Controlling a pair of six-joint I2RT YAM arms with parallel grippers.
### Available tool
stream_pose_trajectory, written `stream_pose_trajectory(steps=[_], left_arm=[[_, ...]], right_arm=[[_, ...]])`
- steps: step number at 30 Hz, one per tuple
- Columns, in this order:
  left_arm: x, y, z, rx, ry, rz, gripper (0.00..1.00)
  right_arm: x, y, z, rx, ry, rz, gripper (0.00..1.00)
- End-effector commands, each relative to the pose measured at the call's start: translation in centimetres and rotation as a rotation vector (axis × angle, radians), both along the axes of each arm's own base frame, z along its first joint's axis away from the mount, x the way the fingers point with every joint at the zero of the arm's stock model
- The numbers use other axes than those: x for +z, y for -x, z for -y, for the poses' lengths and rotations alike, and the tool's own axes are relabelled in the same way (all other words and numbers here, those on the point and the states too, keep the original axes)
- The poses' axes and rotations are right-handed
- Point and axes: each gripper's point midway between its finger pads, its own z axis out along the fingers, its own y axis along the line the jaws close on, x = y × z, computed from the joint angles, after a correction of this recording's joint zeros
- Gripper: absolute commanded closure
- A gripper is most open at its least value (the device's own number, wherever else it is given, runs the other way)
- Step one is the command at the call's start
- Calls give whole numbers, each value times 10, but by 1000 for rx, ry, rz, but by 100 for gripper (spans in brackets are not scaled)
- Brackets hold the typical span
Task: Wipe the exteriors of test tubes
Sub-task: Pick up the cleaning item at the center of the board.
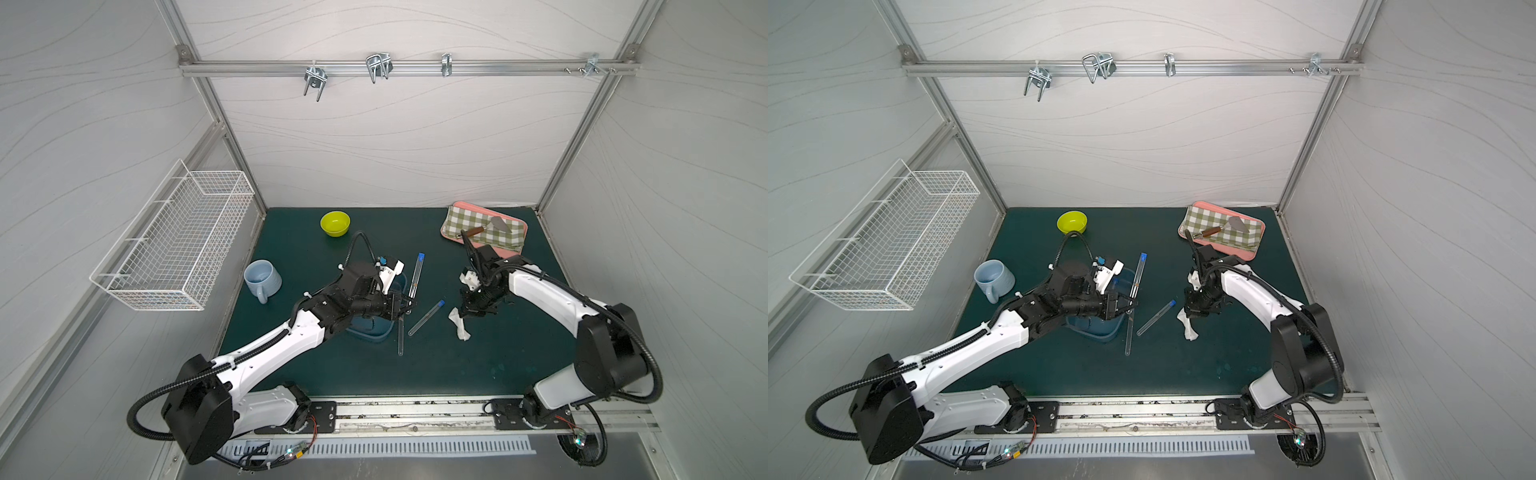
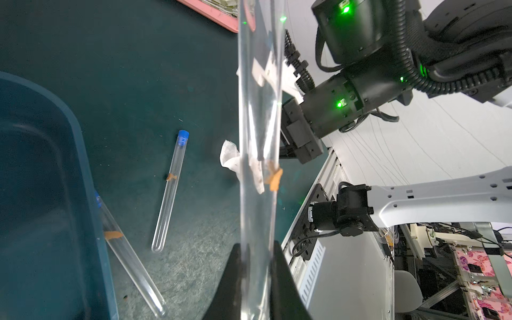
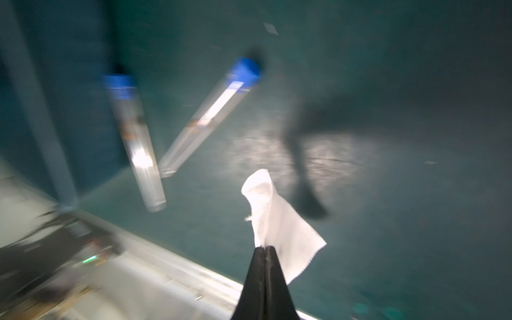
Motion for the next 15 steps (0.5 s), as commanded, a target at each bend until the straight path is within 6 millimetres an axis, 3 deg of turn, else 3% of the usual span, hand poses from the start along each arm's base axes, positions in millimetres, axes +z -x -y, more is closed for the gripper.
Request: stream_pose_trajectory(steps=[1, 6, 8, 11, 15], left_arm=[[7, 0, -3, 2, 17, 35, 95], [5, 1, -2, -3, 26, 24, 95], [7, 1, -1, -6, 29, 25, 94], [9, 1, -1, -9, 33, 31, 95], [9, 2, -3, -4, 31, 32, 95]], right_arm=[[-6, 2, 4, -43, -105, -80, 100], [-52, -12, 68, -123, 195, -131, 98], [-60, -17, 83, -133, 275, -131, 89], [-60, -24, 96, -137, 353, -119, 74], [-42, -35, 115, -144, 461, -61, 57]])
